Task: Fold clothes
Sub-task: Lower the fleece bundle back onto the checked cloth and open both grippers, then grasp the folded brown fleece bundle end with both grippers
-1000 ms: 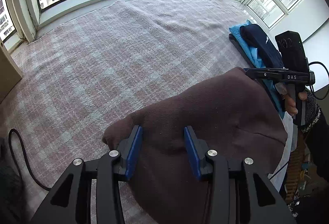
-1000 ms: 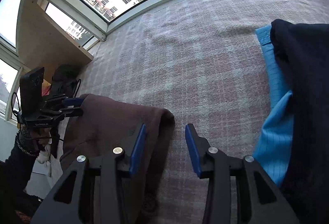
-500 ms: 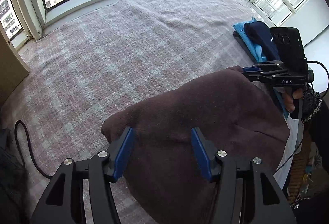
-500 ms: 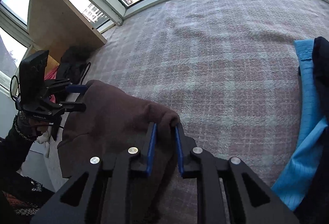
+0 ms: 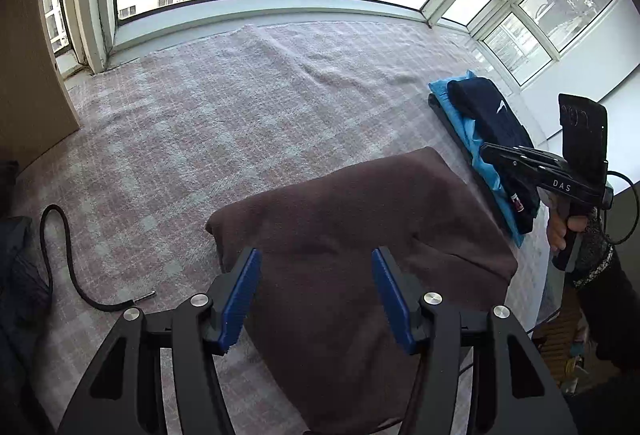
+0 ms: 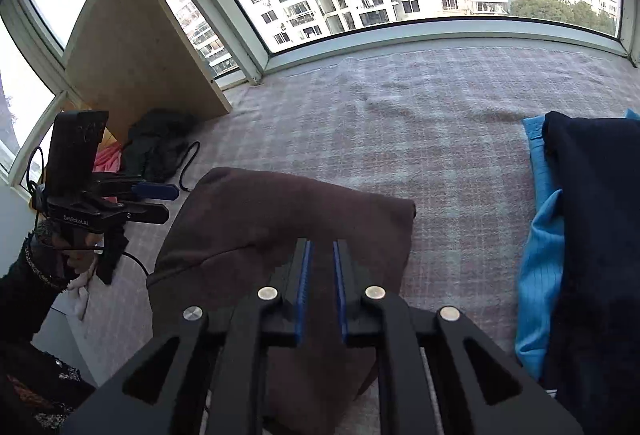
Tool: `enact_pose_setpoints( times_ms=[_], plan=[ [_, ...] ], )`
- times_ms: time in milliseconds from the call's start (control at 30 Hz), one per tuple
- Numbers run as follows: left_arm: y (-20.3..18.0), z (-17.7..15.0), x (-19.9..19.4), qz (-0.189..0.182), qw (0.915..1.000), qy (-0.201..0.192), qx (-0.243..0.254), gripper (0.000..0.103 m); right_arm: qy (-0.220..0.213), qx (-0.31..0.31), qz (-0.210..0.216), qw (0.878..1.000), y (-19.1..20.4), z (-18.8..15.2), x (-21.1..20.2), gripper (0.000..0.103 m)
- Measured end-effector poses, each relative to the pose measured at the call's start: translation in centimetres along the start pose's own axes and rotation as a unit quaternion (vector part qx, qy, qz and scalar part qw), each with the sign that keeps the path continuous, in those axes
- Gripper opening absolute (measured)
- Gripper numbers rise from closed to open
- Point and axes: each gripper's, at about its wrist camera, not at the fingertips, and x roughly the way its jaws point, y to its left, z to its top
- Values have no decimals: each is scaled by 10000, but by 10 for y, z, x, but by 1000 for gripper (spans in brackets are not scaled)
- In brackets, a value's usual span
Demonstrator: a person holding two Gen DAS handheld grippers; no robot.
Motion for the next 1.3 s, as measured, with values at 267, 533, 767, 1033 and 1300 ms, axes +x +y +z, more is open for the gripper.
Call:
enact_pose_setpoints(
  times_ms=[267, 533, 767, 1033, 1300],
  plan=[
    [18, -69, 33, 12, 9976, 637, -285, 70, 40, 340, 33, 9994, -1, -32, -10, 13],
    [-41, -85, -7, -248, 9985, 104, 470, 67, 351, 72, -296, 9989, 24, -71, 14, 42],
    [-38, -94, 16, -14, 9983, 360, 449, 67, 191, 876, -275, 9956, -4, -55, -22, 66],
    [23, -77, -2, -101, 9908, 409, -1287, 74, 476, 1962, 164, 9793, -54, -51, 4, 68],
    [27, -68, 36, -273, 9847, 707, -1571, 74, 647, 1746, 294, 9821, -46, -48, 30, 78]
  ],
)
